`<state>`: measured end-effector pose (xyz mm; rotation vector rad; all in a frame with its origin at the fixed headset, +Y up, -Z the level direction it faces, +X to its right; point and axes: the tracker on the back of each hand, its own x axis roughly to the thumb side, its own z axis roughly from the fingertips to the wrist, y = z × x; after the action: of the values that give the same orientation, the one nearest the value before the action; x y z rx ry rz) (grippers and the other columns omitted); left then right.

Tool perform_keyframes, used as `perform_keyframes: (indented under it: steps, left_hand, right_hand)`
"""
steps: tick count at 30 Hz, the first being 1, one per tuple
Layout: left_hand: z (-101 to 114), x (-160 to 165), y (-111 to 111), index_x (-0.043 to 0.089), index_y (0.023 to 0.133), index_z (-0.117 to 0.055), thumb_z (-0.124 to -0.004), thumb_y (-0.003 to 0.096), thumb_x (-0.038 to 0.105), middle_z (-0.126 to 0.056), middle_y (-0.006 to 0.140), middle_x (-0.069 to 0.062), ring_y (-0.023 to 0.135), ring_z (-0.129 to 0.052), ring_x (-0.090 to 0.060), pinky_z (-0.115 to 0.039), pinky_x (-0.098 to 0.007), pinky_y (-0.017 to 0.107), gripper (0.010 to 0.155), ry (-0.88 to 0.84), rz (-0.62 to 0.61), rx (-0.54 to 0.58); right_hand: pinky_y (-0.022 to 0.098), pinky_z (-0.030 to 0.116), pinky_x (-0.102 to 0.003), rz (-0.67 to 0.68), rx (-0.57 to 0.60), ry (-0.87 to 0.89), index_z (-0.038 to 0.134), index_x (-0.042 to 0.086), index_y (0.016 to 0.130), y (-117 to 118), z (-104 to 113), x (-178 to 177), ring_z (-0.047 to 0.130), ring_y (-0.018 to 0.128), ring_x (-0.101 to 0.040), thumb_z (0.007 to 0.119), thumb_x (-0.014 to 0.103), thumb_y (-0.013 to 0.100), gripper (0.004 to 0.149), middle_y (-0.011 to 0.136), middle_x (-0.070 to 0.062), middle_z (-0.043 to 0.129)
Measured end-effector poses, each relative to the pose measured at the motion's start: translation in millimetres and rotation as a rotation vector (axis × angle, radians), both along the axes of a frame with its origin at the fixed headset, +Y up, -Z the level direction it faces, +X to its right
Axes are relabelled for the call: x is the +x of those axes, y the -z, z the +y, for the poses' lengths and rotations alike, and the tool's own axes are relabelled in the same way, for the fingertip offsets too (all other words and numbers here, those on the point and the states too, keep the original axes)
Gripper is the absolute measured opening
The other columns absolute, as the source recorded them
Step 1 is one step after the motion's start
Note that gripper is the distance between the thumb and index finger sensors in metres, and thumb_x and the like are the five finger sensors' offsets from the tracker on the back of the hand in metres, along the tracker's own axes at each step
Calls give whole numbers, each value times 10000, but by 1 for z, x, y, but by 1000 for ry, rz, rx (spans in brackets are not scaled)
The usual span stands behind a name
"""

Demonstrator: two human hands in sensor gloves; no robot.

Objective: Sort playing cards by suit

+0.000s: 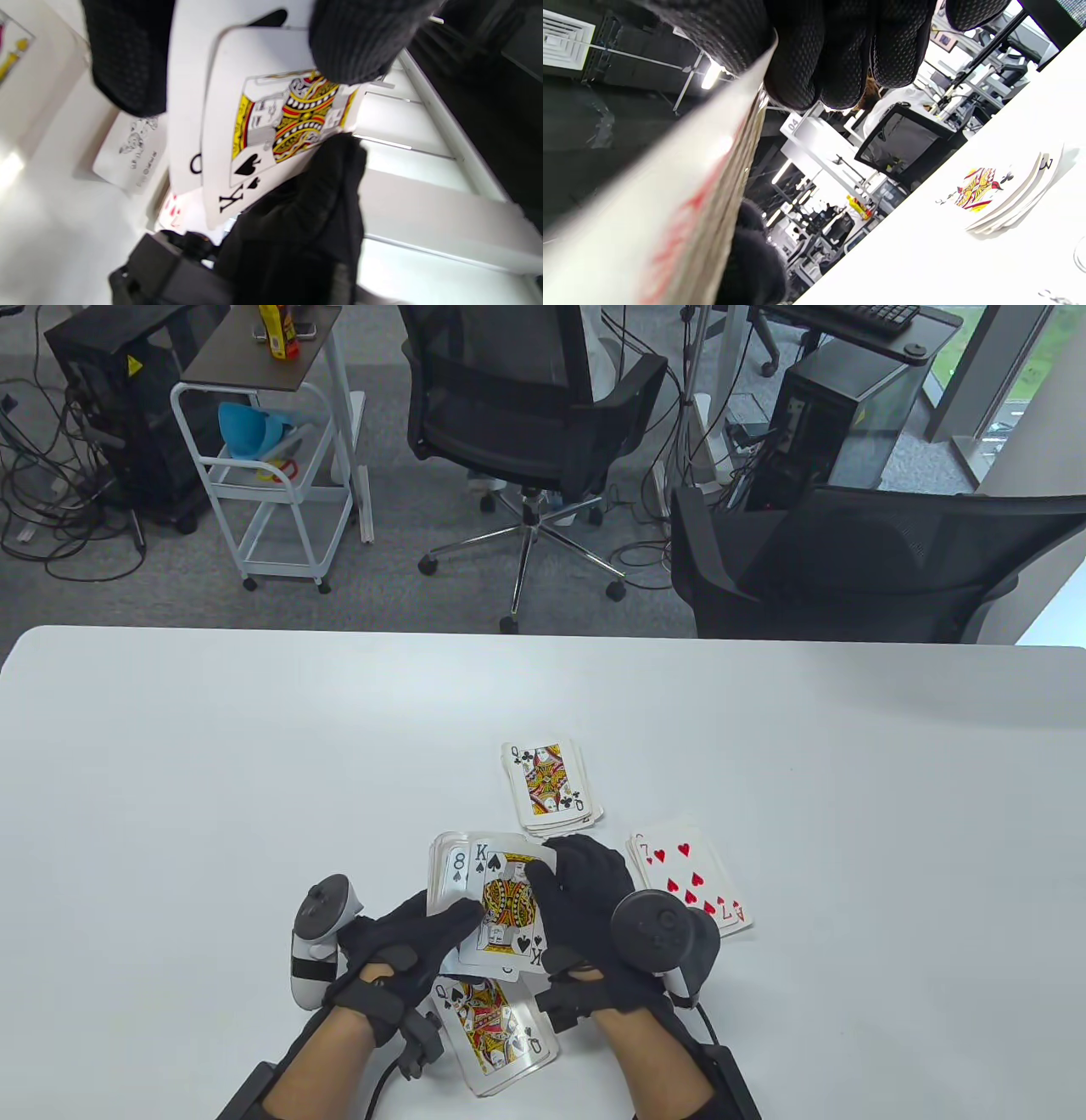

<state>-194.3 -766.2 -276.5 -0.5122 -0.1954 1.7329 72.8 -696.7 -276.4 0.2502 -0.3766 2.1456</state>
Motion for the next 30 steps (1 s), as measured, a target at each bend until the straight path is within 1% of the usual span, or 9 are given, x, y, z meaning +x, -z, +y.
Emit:
perform_keyframes:
  steps: [3,7,10,15,19,23,26,28,30]
  left_hand:
    - [5,-16,1,254,1009,-715,-816,571,514,-902,931,2,755,-1007,-276,-950,-374,464,518,-40,157,33]
    - [10,-39,3,257,1015,-695,-798,574,516,-885,943,5,769,-996,-274,-944,-375,476,522,-140,343,58]
    - [9,-47,2,257,1018,-686,-790,576,519,-878,948,3,775,-990,-274,-942,-376,480,525,-179,403,52]
    - [8,-40,1,257,1019,-685,-790,573,518,-876,950,3,780,-986,-276,-939,-379,484,527,-151,385,60]
    - [6,-34,0,253,1019,-685,-791,574,516,-875,951,0,780,-984,-279,-937,-383,487,528,-135,355,56]
    - [5,-32,1,252,1020,-683,-790,574,516,-872,953,0,781,-983,-280,-936,-384,488,529,-126,348,53]
    - [5,-33,0,254,1019,-685,-789,575,517,-875,951,0,780,-984,-281,-936,-384,488,527,-126,350,52]
    - [5,-33,0,251,1019,-685,-790,574,516,-874,951,-2,780,-984,-282,-936,-384,487,528,-127,348,52]
    - [5,-32,0,251,1020,-683,-787,575,516,-872,953,-3,781,-983,-281,-936,-384,488,528,-125,340,49]
  right_hand:
    - [665,426,-736,-44,-48,4,883,69,782,4,-1,10,612,957,-516,822,363,556,376,964,-198,761]
    - [664,374,-746,11,-196,-12,888,47,773,13,-7,17,488,987,-549,835,346,558,373,986,-223,694]
    - [660,298,-763,201,-386,-146,890,41,786,16,-14,1,368,1012,-565,845,338,567,372,1030,-249,618]
    - [661,248,-771,410,-513,-385,890,40,799,5,-25,-40,301,1026,-565,880,330,563,374,1060,-267,564]
    - [662,243,-770,431,-510,-535,889,39,799,-3,-36,-64,296,1027,-564,892,331,559,378,1060,-270,560]
    - [663,274,-765,302,-373,-772,871,53,778,-7,-44,-80,338,1020,-563,922,369,534,402,1044,-263,585]
    - [664,282,-760,244,-334,-799,854,60,758,-6,-44,-83,350,1015,-563,939,396,524,418,1036,-262,590]
    - [665,284,-760,242,-350,-842,847,71,757,-6,-44,-82,354,1015,-563,933,425,527,431,1038,-258,590]
    - [663,287,-759,242,-349,-787,847,63,757,-6,-43,-77,361,1010,-567,914,442,535,444,1034,-264,592]
